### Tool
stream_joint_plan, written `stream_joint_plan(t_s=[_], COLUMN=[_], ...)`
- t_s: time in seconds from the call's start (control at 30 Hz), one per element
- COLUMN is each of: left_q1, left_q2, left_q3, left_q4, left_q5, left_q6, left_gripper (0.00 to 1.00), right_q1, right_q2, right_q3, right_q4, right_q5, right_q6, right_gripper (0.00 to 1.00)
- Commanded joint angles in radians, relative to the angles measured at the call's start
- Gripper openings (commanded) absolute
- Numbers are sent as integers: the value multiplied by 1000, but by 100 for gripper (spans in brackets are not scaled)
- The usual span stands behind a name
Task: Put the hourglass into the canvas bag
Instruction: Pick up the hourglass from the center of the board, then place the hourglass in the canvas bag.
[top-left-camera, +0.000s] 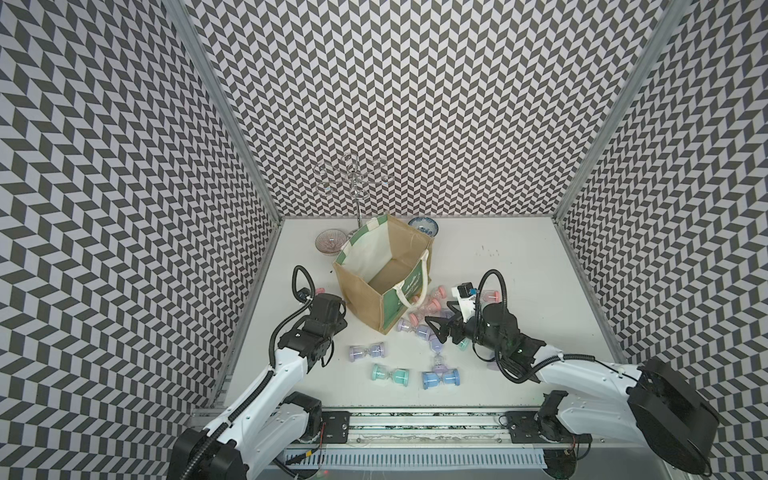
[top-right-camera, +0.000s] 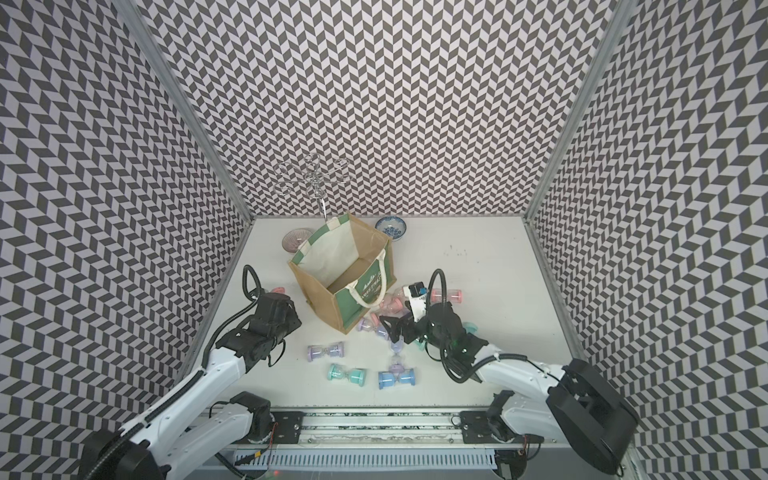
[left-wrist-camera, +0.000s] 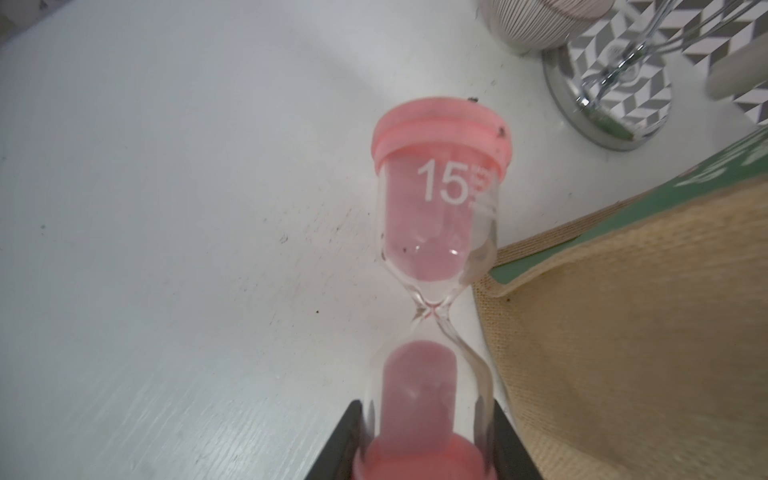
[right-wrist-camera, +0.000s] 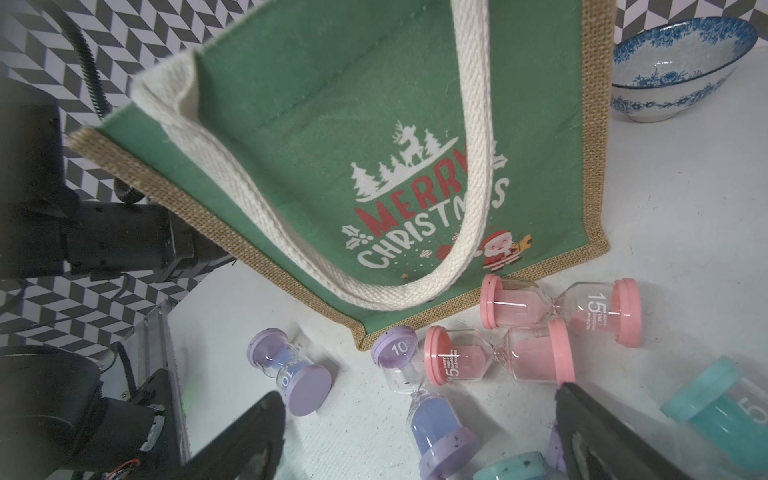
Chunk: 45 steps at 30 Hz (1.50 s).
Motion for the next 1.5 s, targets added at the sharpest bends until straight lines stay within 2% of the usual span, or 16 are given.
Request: stream_joint_plan(t_s=[0.0,0.17,0.37,0.47,0.53,0.7,0.97,1.27,1.47], left_q1=[-8,-8,-8,-10,-12,-26,-68,-154,-163], left_q2=[-61,-119,-96,-72,-54,-19,93,281,417], left_q3=[74,185,374,461,513,606,717,807,845], left_q4=[-73,-150,-253,-271,-279,-276,-255,-250,-256], left_q5=[-46,-54,-46,0,40,162,285,259,205], left_q6=[20,77,178,249,298,400,523,575,591], left_gripper=[27,24,25,24,19,19,18,19,19], right_q1=[5,5,5,5,5,5,6,6,6], right_q2=[-51,-94,-119,-128,-129,-134,-120,-131,-126], right_q3=[42,74,136,168,196,242,295,334,356], right_q4=[13,-13,-90,-122,-153,-182,-172,-164,-192], right_q5=[-28,-59,-115,-136,-157,-191,-242,-218,-181], right_q6=[19,41,53,52,45,47,61,48,47], right_gripper=[99,99,99,99,99,99,99,99,99])
